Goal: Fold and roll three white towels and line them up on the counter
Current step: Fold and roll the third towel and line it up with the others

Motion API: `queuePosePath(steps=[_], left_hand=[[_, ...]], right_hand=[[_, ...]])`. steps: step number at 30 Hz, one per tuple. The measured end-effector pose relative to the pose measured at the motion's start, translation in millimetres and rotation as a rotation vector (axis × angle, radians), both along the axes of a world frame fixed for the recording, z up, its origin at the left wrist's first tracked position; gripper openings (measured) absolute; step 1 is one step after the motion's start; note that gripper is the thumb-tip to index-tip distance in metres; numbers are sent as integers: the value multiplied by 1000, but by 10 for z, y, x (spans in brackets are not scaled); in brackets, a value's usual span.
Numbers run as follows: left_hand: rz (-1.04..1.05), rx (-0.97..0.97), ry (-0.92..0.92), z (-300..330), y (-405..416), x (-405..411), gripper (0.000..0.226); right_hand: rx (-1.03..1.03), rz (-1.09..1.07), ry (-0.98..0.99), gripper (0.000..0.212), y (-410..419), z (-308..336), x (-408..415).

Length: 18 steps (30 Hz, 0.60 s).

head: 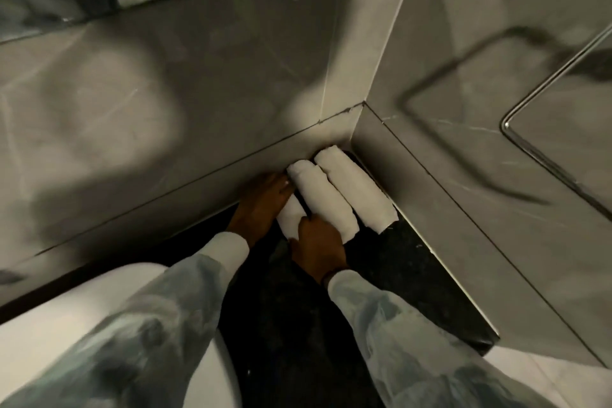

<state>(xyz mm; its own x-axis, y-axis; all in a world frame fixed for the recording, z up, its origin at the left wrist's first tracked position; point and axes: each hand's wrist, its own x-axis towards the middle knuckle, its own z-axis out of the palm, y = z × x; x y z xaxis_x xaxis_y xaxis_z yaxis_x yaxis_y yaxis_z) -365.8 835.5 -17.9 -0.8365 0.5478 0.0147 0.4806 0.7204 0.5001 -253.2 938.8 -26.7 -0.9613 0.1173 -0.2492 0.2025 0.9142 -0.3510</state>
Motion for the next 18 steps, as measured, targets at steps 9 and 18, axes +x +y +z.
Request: queuePosePath(steps=[9,18], left_hand=[[306,111,-267,-11,-55,691,55],[364,117,-133,29,188,967,39]], right_hand=[[-96,55,-27,37,167,98,2],[-252,-95,20,67,1541,296,-227]])
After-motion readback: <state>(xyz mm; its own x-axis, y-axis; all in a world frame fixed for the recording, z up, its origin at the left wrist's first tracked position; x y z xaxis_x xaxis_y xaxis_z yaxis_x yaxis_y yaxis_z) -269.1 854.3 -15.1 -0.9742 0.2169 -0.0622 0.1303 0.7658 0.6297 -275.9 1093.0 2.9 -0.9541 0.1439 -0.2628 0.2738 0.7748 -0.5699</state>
